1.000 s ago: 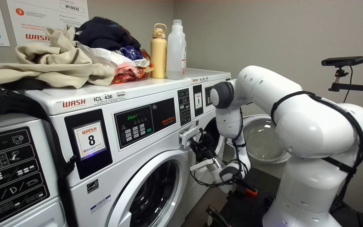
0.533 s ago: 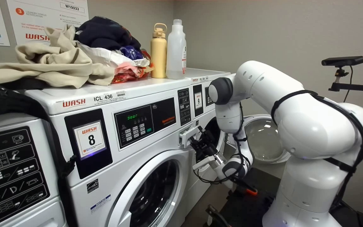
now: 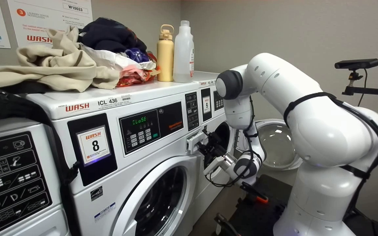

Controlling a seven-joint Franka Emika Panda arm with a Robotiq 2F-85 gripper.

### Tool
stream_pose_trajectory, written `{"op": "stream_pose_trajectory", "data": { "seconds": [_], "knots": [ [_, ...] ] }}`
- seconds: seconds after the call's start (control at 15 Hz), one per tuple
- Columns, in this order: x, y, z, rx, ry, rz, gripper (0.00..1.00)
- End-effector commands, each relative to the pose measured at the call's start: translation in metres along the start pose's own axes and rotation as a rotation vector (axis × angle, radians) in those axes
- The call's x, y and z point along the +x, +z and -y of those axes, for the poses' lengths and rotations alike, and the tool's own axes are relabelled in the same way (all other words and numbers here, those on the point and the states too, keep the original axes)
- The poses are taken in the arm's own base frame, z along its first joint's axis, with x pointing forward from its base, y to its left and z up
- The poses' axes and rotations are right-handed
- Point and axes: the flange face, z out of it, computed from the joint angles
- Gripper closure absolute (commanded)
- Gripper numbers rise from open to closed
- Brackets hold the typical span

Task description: Open the object from the washing machine

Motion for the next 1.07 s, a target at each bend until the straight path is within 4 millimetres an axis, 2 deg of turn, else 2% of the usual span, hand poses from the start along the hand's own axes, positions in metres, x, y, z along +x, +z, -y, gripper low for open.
{"op": "stream_pose_trajectory", "data": {
  "seconds": [0.0, 1.0],
  "knots": [
    [0.004, 0.002, 0.017, -0.147, 0.017, 0.020, 0.00],
    [0.031, 0.010, 0.062, -0.523, 0.103, 0.251, 0.00]
  ]
}}
